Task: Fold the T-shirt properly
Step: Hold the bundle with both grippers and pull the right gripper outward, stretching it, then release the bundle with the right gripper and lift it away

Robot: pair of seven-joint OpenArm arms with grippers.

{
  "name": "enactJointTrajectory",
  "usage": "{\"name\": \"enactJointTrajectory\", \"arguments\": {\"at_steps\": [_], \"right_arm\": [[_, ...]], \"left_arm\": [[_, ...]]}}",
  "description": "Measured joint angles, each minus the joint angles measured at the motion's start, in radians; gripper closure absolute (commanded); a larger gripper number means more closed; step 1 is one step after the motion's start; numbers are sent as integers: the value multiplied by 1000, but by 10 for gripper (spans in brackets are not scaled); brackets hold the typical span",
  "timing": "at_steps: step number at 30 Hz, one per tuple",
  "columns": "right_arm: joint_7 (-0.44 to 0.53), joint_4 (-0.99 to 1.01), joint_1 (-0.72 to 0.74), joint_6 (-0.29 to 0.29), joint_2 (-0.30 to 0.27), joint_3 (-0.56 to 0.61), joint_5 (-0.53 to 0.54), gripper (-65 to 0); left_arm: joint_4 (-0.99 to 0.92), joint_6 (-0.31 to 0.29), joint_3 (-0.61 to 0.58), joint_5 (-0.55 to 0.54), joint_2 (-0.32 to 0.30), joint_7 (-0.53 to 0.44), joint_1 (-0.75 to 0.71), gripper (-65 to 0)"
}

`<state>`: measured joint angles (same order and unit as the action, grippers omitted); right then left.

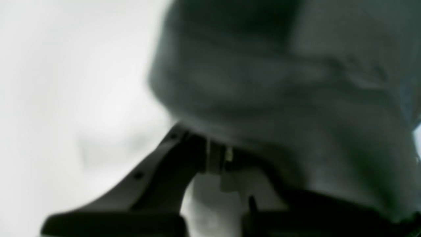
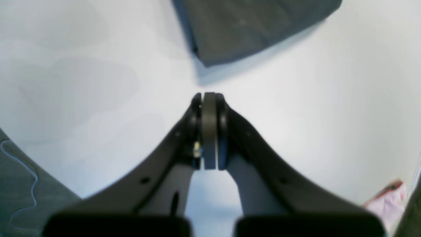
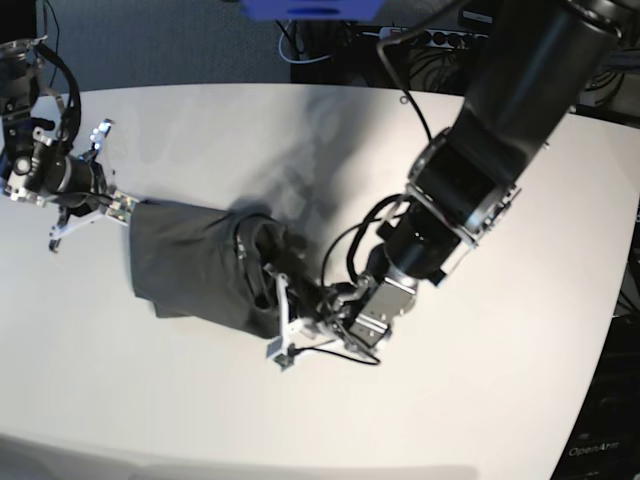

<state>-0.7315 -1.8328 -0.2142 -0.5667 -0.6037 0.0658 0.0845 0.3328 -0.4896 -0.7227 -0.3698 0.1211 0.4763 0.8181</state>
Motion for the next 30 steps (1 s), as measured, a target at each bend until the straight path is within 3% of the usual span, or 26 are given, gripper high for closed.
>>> {"name": "enactJointTrajectory", "arguments": {"at_steps": [7, 15, 27, 30], "right_arm": [[9, 6, 48, -1, 2, 18, 0, 0], [24, 67, 180, -1, -3, 154, 0, 0], [239, 288, 220, -1, -3, 206, -44, 0], [293, 348, 227, -65, 7, 202, -130, 0]], "left_arm": [[-7, 3, 0, 0, 2, -20, 5, -19], [-6, 3, 1, -11, -2, -39, -16, -19], [-5, 2, 1, -11, -4, -21, -17, -19], [-5, 2, 1, -11, -5, -21, -17, -19]]}}
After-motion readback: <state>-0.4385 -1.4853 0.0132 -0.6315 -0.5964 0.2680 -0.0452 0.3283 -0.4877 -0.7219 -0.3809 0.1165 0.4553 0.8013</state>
